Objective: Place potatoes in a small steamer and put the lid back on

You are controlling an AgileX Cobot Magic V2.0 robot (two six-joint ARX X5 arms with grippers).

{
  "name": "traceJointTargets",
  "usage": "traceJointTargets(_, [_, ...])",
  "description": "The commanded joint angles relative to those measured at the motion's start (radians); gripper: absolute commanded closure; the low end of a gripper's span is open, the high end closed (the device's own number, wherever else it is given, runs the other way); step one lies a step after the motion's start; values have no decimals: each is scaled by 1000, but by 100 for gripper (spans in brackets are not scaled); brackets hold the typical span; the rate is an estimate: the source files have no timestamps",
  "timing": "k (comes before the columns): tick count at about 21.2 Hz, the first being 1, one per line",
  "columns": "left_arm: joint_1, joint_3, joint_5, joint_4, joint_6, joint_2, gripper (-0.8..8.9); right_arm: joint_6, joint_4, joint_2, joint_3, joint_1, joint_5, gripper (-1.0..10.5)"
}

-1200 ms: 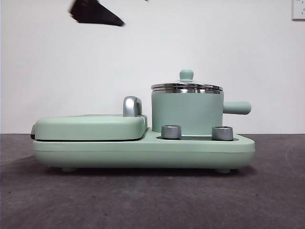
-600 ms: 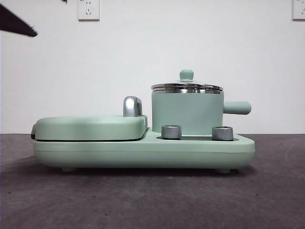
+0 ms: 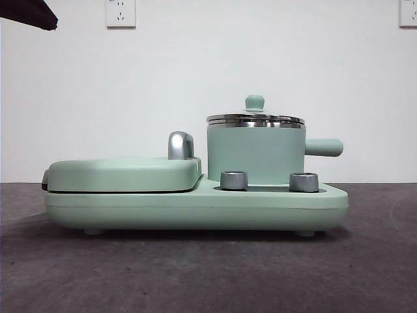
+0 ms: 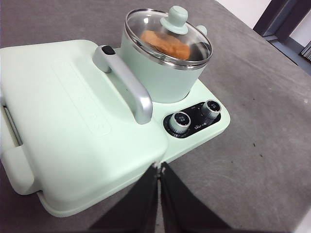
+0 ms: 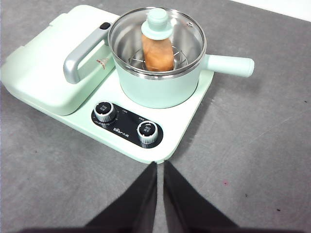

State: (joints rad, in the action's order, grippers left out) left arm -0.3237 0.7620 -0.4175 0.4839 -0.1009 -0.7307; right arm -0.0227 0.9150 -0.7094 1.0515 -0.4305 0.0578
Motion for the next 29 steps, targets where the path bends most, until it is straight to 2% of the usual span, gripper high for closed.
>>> traceJointTargets(1, [-5,12,-2,-8,-6,-2,807,3,-10,-6,8,-6,-6,929])
traceJointTargets(2, [-5,12,-2,-7,-6,0,807,3,-10,-6,8,-6,-6,929])
traceJointTargets(4, [-3,-17,47,-51,64,40,807,3,-10,-6,8,-6,-6,929])
traceJointTargets(6, [32,-179,196,-228,66,165,807,3,-10,-6,8,-6,-6,929])
traceJointTargets(8, [117,-386,338,-385,74,323,807,3,-10,-6,8,-6,-6,929])
traceJointTargets(10, [220,-553,348,-451,74,478,807,3,-10,-6,8,-6,-6,929])
traceJointTargets(12, [298,-665,348,-454,74,611,807,3,-10,-6,8,-6,-6,929])
traceJointTargets(15, [341,-749,348,-421,59,726,807,3,-10,-6,8,-6,-6,929])
traceJointTargets(29, [349,-749,348,-379,51,727,807,3,-25,-6,9,-6,-6,929])
